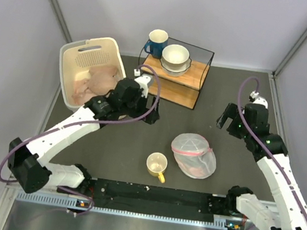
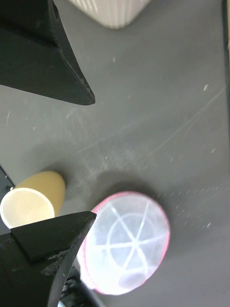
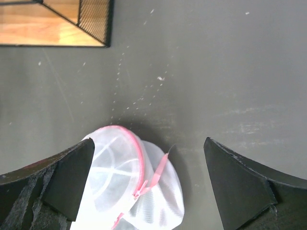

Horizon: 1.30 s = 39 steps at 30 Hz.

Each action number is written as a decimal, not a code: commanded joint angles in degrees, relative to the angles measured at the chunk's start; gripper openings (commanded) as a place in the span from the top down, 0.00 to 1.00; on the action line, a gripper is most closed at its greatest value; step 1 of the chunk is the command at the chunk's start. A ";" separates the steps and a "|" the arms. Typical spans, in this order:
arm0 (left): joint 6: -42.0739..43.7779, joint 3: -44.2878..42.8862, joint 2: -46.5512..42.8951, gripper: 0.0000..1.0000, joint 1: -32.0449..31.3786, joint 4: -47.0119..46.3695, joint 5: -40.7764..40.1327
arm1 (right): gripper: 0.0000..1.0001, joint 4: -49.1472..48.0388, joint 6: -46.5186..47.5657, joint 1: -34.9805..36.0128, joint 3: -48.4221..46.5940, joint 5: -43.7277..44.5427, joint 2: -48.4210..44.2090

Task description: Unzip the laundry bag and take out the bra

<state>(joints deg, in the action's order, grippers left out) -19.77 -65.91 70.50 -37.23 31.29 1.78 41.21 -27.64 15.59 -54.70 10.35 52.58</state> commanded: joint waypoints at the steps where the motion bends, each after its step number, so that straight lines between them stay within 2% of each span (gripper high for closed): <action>1: -3.52 -1.33 3.40 0.02 -4.33 -0.88 8.04 | 0.01 0.89 -1.27 0.23 1.78 -10.06 -0.90; 5: -6.68 -1.50 8.77 0.04 -10.03 -1.23 14.72 | 0.01 0.80 -2.68 0.58 4.33 -11.06 -0.29; 8: -5.90 -2.46 14.30 0.04 -12.24 -1.50 19.73 | 0.01 0.71 -3.12 0.58 5.21 -10.53 0.33; 11: -5.10 -5.98 19.49 0.05 -12.42 1.49 22.47 | 0.01 0.71 -2.86 0.58 5.65 -11.05 1.03; 15: -5.19 -7.04 20.99 0.05 -12.34 0.88 22.74 | 0.01 0.27 -1.89 0.58 7.40 -14.82 4.27; 21: -6.06 -6.69 20.64 0.05 -10.76 0.00 25.20 | 0.01 -4.82 -2.16 1.10 11.45 -26.95 9.91; 24: -5.98 -5.99 20.56 0.05 -10.23 -0.53 25.38 | 0.09 -5.96 -2.16 1.28 12.24 -28.98 11.58; 27: -5.37 -5.72 20.29 0.04 -9.70 -0.44 24.85 | 0.32 -6.67 -2.33 1.28 12.07 -28.98 11.06; 28: -5.11 -5.81 19.94 0.04 -9.61 -0.44 24.94 | 0.55 -6.58 -2.33 1.28 11.81 -27.59 10.79; 30: -4.32 -5.90 19.85 0.04 -9.35 -0.26 24.85 | 0.77 -6.67 -2.16 1.28 10.93 -25.56 9.65; 31: -4.14 -5.90 19.85 0.04 -9.26 -0.18 24.94 | 0.95 -6.76 -2.16 1.28 10.67 -23.64 9.30; 32: -3.96 -5.98 19.94 0.04 -9.26 -0.26 25.63 | 1.00 -6.58 -2.24 1.28 9.88 -22.92 8.95; 39: -6.06 -7.65 23.45 0.04 -9.17 0.00 30.28 | 1.00 -6.58 -2.94 1.28 8.03 -17.22 4.04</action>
<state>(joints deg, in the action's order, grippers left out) -24.77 -71.16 92.68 -46.59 33.01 27.64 36.25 -30.06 16.38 -43.35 -12.19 60.90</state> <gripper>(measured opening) 0.963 0.004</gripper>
